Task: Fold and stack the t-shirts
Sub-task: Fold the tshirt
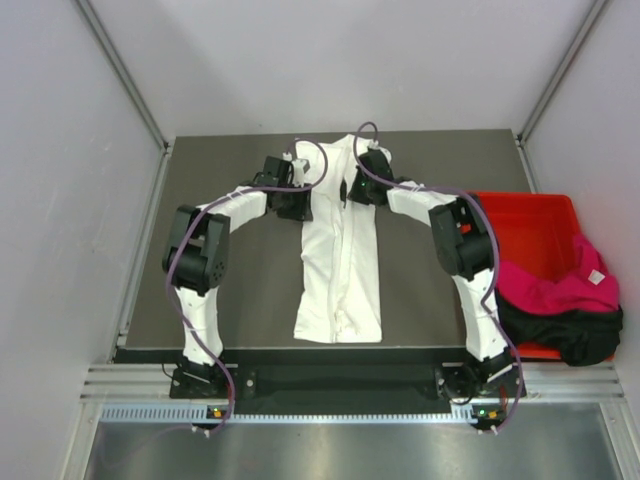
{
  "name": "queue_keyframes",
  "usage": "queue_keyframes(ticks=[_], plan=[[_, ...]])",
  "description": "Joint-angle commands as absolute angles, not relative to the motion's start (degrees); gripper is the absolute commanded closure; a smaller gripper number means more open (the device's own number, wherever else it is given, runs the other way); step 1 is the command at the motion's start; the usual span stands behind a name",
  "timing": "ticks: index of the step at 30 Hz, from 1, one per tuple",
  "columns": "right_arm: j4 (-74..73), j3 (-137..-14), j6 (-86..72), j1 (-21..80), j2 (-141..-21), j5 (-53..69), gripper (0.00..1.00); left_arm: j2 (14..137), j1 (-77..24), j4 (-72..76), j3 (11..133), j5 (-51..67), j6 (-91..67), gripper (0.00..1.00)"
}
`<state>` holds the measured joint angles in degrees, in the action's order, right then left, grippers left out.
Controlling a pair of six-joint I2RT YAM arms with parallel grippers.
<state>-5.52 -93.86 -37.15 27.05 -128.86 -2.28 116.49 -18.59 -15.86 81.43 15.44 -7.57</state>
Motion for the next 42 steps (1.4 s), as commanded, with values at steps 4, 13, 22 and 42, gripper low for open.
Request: queue_keyframes(ticks=[4, 13, 22, 42], plan=[[-4.2, -98.3, -34.4, 30.4, -126.3, -9.4, 1.00, 117.8, -18.8, -14.0, 83.0, 15.1, -7.6, 0.52], [-5.5, -102.9, -35.1, 31.8, -130.2, -8.0, 1.00, 117.3, -18.9, -13.9, 82.8, 15.0, -7.5, 0.52], [-8.9, -105.7, -35.5, 31.0, -133.9, -7.0, 0.55, 117.1, -19.1, -14.1, 83.0, 15.0, -7.2, 0.52], [-24.6, -55.1, -35.1, 34.8, -80.7, -8.6, 0.33, 84.1, -22.1, -30.8, 61.8, 32.8, 23.7, 0.51]])
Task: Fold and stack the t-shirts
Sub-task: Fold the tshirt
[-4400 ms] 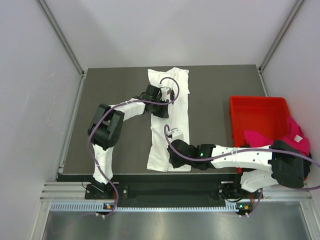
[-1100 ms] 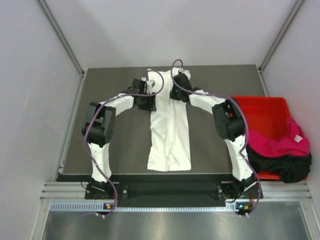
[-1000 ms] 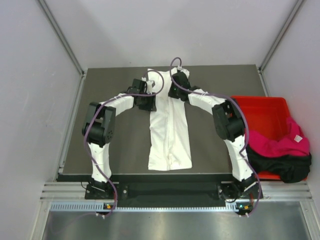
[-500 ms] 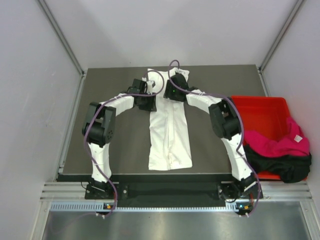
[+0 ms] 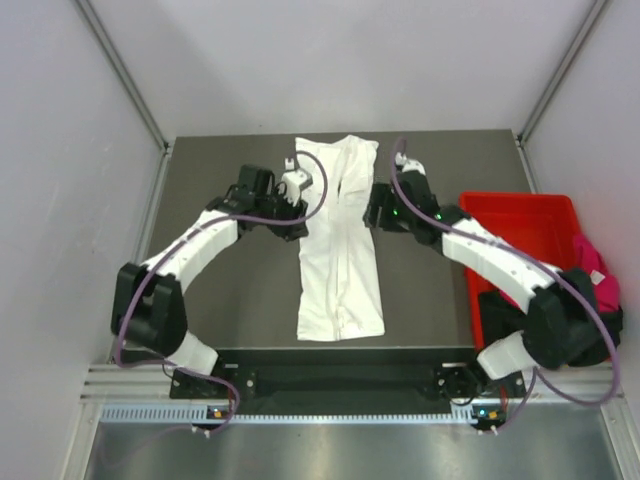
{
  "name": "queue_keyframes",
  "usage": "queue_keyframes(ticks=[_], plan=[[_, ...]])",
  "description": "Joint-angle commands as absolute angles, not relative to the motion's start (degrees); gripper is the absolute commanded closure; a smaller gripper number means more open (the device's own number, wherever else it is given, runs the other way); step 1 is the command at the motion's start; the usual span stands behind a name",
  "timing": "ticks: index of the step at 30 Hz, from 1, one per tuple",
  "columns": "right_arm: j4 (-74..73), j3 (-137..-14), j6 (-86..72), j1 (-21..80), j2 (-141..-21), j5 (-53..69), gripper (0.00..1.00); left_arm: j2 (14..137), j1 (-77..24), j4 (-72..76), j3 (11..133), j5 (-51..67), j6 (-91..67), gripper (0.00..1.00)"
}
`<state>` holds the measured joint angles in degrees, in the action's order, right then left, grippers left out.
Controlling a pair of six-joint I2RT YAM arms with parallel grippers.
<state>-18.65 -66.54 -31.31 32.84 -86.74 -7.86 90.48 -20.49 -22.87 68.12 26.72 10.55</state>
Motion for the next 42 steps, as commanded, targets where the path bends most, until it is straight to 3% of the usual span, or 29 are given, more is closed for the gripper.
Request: queue_keyframes(ticks=[1, 7, 12, 18, 24, 27, 28, 33, 35, 42], plan=[[-25.1, -52.3, -36.4, 35.7, -78.5, -7.9, 0.39, 82.4, -23.0, -31.9, 57.6, 33.0, 25.6, 0.51], [-26.0, -38.3, -45.7, 44.9, -68.7, -2.6, 0.53, 66.1, -37.8, -33.6, 41.6, 27.2, 36.8, 0.51], [-23.9, -31.0, -51.4, 50.6, -64.4, -1.1, 0.55, 58.5, -48.4, -30.4, 33.8, 23.3, 41.2, 0.50], [-19.9, -27.5, -54.8, 54.1, -64.8, -0.3, 0.55, 59.1, -59.9, -23.2, 27.5, 14.2, 42.5, 0.44], [-16.1, -25.6, -55.8, 54.1, -66.8, -1.0, 0.56, 64.4, -62.2, -17.9, 26.5, 7.5, 43.2, 0.44], [-15.6, -25.3, -55.5, 54.1, -67.8, -1.0, 0.64, 64.3, -62.2, -14.8, 24.9, 5.8, 43.1, 0.50], [-15.6, -25.1, -55.5, 54.1, -67.8, -1.4, 0.72, 64.1, -62.2, -14.7, 24.4, 6.0, 43.0, 0.53], [-17.0, -24.0, -55.6, 54.2, -66.3, -1.2, 0.99, 61.4, -62.5, -16.5, 24.2, 7.6, 41.8, 0.89], [-18.5, -24.2, -55.8, 55.4, -65.0, -0.4, 1.00, 60.5, -62.9, -19.0, 25.3, 9.4, 40.8, 1.00], [-27.9, -27.2, -56.9, 60.9, -61.4, 2.5, 1.00, 55.5, -64.2, -26.3, 25.1, 15.5, 38.6, 1.00]])
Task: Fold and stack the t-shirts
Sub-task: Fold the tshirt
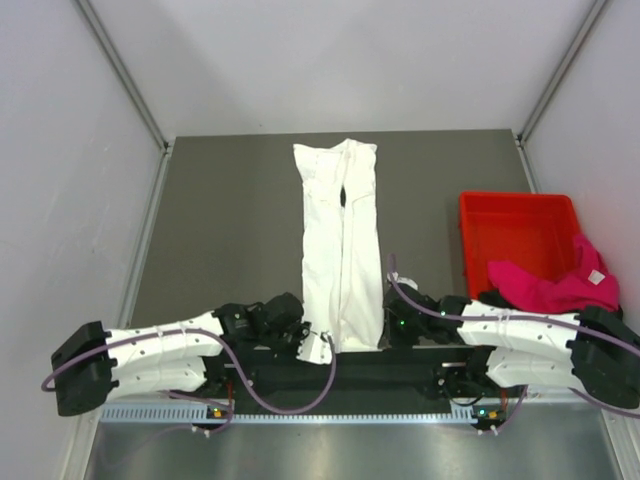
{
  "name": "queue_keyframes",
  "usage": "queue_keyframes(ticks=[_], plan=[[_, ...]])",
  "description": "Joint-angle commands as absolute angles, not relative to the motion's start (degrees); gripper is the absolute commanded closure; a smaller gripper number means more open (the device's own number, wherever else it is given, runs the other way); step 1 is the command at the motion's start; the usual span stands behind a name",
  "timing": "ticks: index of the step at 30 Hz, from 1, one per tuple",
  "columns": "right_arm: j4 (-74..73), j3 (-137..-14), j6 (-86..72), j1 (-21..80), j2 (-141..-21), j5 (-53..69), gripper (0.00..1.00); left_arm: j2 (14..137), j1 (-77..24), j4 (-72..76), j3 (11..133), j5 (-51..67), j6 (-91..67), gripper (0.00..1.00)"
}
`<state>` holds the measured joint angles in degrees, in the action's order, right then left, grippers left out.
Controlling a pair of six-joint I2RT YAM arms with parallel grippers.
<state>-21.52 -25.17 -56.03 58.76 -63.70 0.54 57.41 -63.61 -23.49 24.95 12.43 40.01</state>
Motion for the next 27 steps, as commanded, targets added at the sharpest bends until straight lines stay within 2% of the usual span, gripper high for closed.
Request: queue_keyframes(ticks=[1, 6, 10, 13, 18, 22, 27], plan=[[-28.8, -27.7, -56.8, 61.2, -61.0, 3.3, 1.00, 55.1, -64.1, -27.1, 25.7, 15.7, 37.9, 1.00], [-32.5, -32.2, -54.5, 61.0, -59.1, 2.5, 1.00, 49.5, -63.1, -27.8, 29.9, 10.2, 31.9, 1.00], [-35.8, -36.7, -48.6, 57.5, -61.6, 0.3, 1.00, 49.3, -55.8, -25.4, 33.6, 8.4, 30.8, 1.00], [-35.9, -40.1, -44.4, 52.3, -62.6, 0.6, 1.00, 53.6, -46.6, -24.6, 37.2, 12.5, 30.7, 1.00], [-33.8, -47.5, -34.3, 40.6, -67.2, 1.3, 1.00, 64.7, -38.7, -18.6, 44.1, 13.6, 29.4, 1.00], [-28.7, -53.5, -29.2, 34.0, -76.2, 3.8, 1.00, 75.0, -29.4, -15.5, 51.8, 16.7, 26.0, 1.00], [-26.7, -63.0, -24.1, 29.8, -86.4, 5.8, 1.00, 82.2, -27.9, -8.5, 55.2, 16.2, 27.8, 1.00]])
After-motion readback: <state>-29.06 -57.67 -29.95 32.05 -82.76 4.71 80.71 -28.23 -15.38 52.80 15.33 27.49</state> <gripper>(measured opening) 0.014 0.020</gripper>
